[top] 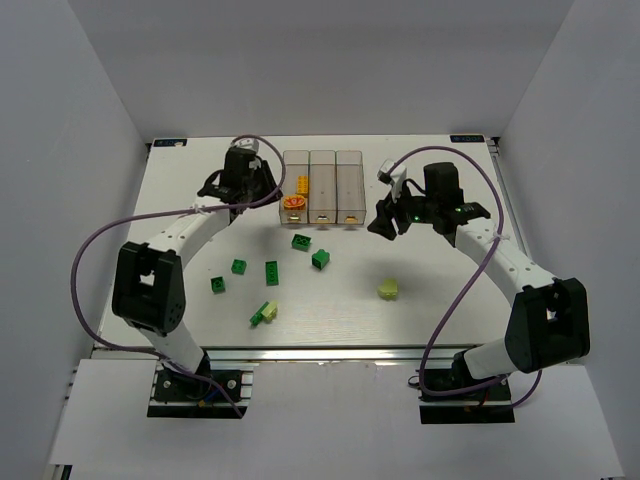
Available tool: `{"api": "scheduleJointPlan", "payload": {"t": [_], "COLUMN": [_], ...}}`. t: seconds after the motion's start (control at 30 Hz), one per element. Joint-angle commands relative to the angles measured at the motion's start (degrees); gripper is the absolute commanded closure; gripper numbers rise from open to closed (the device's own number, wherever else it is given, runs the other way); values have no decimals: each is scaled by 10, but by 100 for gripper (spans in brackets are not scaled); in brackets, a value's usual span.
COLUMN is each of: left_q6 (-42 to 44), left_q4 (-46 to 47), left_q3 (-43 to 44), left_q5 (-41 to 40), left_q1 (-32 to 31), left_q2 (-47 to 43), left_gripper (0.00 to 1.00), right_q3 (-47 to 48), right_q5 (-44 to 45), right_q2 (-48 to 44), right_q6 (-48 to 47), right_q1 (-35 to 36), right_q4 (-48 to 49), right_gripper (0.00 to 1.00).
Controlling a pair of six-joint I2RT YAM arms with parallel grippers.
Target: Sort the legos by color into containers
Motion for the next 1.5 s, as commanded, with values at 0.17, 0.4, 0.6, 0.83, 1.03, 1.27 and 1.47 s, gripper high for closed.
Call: {"api": "scheduleJointPlan", "payload": {"t": [0.17,0.4,0.6,0.83,1.03,1.27,1.47], "left_q6": [2,3,2,-3,-7,-7,-9], "left_q4": [2,-12,-19,-18,-19,-19,-19], "left_q3": [105,152,158,151,151,154,151], "left_q5": [34,32,18,9,0,0,-18], "left_q1": [-5,-16,-20,-23,-25,-26,-26], "left_q2": [81,138,150,155,152,143,128], "left_gripper": [100,97,79,63,52,42,40], "right_q3": [31,32,27,26,24,17,19], "right_q5": [-12,-13,-10,-8,-4,-14,-47], "right_q2": [-1,-3,-7,-8,-13,-25,-29], "right_q6": [7,3,1,-2,-9,-19,-52], "right_q1": [1,1,1,1,1,1,1], "right_q4": [17,12,12,14,8,0,-26], "right_gripper": [40,38,35,34,32,26,17]}}
